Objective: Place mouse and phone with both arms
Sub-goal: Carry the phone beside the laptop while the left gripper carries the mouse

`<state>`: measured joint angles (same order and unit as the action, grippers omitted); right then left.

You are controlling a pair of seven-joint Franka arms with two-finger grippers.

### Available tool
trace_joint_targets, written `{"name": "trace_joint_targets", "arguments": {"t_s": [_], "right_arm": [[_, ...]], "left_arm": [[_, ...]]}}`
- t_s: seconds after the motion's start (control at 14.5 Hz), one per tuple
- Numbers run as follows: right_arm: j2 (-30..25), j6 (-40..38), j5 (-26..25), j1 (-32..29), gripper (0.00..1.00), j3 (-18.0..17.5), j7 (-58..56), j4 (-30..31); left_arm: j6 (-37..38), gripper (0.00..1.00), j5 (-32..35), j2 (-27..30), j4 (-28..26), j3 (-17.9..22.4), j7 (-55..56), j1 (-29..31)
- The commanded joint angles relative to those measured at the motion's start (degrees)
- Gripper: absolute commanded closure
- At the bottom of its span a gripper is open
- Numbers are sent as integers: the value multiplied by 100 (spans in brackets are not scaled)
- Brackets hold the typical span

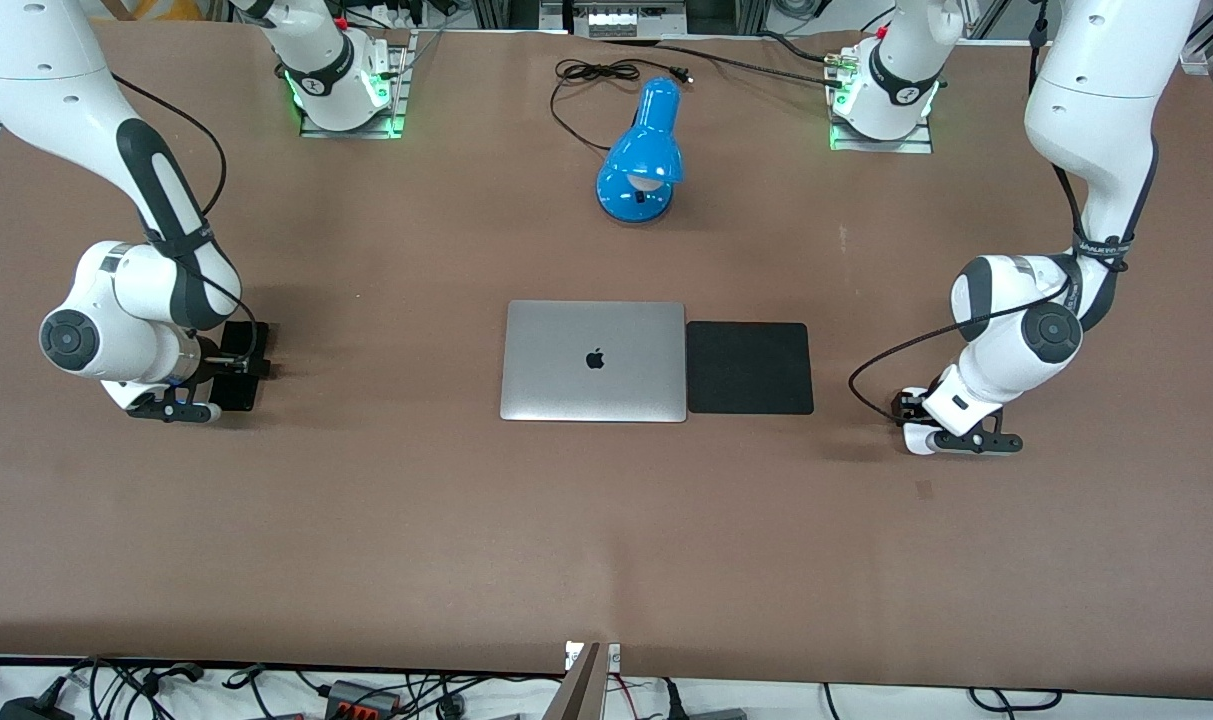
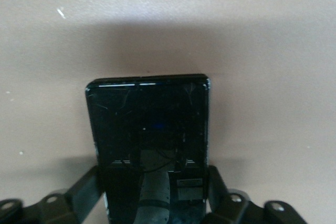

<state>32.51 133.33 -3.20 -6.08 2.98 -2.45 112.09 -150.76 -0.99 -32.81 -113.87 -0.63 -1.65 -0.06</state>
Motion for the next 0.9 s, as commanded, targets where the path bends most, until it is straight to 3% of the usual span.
{"name": "trace_joint_targets", "arguments": {"t_s": [0.0, 0.28, 0.55, 0.83], "right_arm": [[106, 0, -14, 19, 69, -16, -62, -47], [-86, -174, -14, 37, 74, -51, -133, -56], [-421, -904, -5, 46, 74, -604, 51, -362], [-334, -765, -5, 203, 75, -1360, 954, -416]], "left_arm": [[405, 66, 64, 125, 163, -51, -38, -11], [810, 66, 55, 407, 154, -226, 15, -161], [1022, 69, 55, 512, 163, -622, 463, -161], [1171, 69, 55, 513, 163, -1008, 778, -170]]}}
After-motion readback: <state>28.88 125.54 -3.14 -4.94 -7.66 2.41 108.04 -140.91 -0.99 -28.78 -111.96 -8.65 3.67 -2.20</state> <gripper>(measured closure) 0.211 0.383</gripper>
